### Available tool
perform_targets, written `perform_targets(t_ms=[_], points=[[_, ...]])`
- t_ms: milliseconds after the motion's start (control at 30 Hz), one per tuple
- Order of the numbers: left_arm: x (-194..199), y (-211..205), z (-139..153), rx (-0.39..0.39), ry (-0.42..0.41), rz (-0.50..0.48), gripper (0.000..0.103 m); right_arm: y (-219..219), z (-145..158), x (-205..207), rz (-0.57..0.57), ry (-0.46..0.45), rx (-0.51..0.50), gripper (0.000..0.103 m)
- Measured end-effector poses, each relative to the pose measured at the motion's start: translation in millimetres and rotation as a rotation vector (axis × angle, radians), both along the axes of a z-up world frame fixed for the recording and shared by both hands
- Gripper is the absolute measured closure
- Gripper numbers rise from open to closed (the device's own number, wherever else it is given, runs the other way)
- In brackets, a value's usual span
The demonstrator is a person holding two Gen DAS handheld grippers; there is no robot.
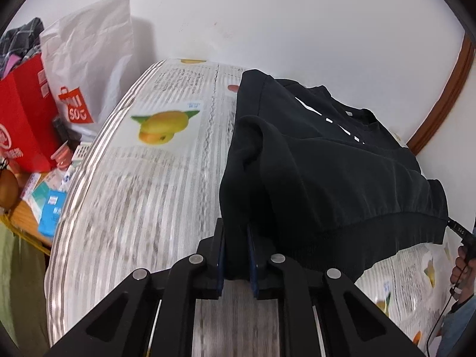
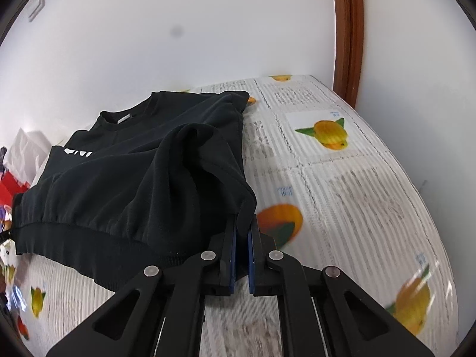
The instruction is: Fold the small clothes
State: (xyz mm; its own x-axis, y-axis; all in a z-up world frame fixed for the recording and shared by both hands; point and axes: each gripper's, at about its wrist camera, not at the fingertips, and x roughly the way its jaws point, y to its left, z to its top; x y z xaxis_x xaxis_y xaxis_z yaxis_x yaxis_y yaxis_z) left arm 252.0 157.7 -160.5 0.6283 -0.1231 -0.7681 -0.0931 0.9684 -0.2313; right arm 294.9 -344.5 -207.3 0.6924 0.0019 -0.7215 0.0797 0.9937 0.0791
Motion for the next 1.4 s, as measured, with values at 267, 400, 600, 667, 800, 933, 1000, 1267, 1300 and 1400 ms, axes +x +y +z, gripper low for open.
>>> perform_targets(t_ms=[267,400,600,667,800,933,1000,1267,1300,1400], points=[[-55,-10,1,0.039,0.014,-0.014,0.091,1,-4,-46,0.007,0.007,-0.032,0.097],[-77,-14,0,0.061,0.017,-0.015,0.090,1,-5,-70,0.007,0.012,-0.038,0.097],[-95,-17,2,0.055,0.017,-0.012,0.090,4,-4,-95,-0.009,0.023,-0.066,0.096],[-100,-19,2,0.068,0.017,-0.017,0.090,6,-2,-104,-0.020,0.027,-0.081,0.093],[-114,-24,7,0.111,0.004,-0.020,0.087,9,6,-121,-0.024,0.008,-0.098,0.086],[-130,-27,13,0.131,-0.014,-0.028,0.087,17,9,-138,0.004,-0.010,-0.107,0.076],[-136,-29,13,0.135,-0.010,-0.036,0.082,22,7,-144,0.023,-0.010,-0.103,0.073],[-158,-48,0,0.093,0.026,-0.145,0.079,45,-32,-159,0.111,0.082,-0.076,0.073],[-159,-53,-3,0.101,0.032,-0.159,0.079,48,-37,-160,0.119,0.089,-0.076,0.073],[-157,-67,-13,0.137,0.049,-0.186,0.079,57,-47,-159,0.127,0.088,-0.089,0.073]])
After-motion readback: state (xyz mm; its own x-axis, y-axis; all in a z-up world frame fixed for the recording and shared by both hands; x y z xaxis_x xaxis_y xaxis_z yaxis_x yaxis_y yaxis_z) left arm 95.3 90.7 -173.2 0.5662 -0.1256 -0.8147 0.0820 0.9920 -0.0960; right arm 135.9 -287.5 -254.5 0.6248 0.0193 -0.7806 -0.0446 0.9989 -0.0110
